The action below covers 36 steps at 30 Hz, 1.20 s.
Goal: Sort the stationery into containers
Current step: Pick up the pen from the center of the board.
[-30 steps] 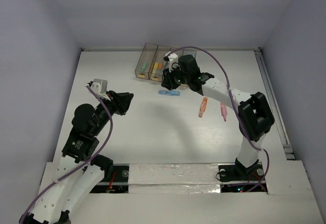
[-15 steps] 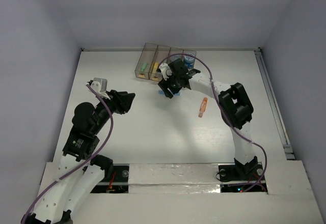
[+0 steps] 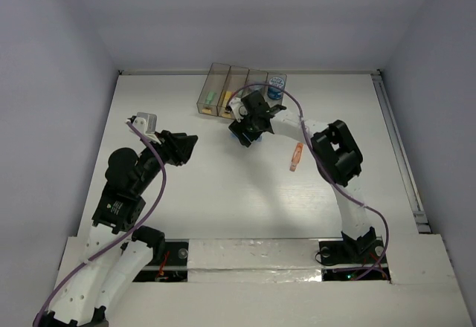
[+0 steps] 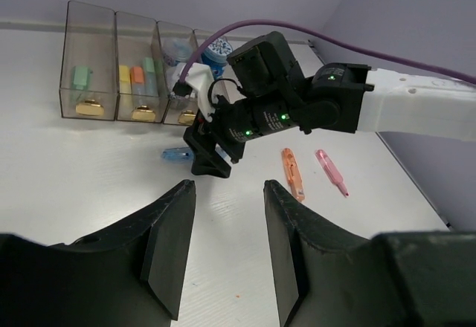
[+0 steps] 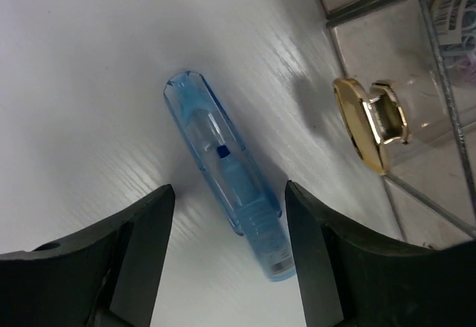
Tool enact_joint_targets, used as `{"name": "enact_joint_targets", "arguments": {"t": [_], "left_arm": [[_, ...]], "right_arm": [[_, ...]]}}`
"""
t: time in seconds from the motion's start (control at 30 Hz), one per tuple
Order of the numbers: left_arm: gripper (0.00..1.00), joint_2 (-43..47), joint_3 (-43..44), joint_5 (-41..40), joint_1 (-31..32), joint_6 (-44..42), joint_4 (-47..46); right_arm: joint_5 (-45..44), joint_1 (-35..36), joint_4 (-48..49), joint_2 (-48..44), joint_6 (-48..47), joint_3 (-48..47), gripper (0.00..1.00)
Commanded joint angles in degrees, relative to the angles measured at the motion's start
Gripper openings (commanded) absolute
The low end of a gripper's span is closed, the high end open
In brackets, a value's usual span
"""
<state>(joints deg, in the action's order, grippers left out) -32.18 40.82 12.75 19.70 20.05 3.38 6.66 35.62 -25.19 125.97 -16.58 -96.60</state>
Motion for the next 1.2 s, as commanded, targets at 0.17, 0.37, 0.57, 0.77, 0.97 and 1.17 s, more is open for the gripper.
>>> {"name": "enact_joint_targets", "arguments": {"t": [0.17, 0.37, 0.57, 0.77, 0.97, 1.17], "left_arm": [[0.38, -0.2, -0.6, 1.9, -0.8, 0.3, -3.0], [0.38, 0.0, -0.7, 2.2, -0.8, 0.5, -3.0], [0.36, -0.1, -0.9, 2.5, -0.8, 1.0, -3.0], [0.33, -0.5, -1.1, 2.6, -0.8, 1.7, -3.0], [0.28, -1.9, -2.1, 5.0, -0.8, 3.9, -5.6], [0.23, -3.3, -4.8, 6.8, -0.8, 8.5, -7.9]], "right_arm": [[-0.5, 5.9, 5.2, -1.3, 10.0, 3.9, 0.53], [-2.2, 8.5, 6.1, -2.7, 19.6, 4.2, 0.41], [-4.3, 8.5, 7.1, -0.6, 21.2, 2.5, 0.60], [-5.6, 8.5, 6.8, 1.9, 21.1, -0.3, 0.59], [-9.3, 8.5, 8.4, 3.1, 21.1, -1.6, 0.48], [-10.1, 8.5, 8.7, 2.4, 21.4, -1.8, 0.20]]}}
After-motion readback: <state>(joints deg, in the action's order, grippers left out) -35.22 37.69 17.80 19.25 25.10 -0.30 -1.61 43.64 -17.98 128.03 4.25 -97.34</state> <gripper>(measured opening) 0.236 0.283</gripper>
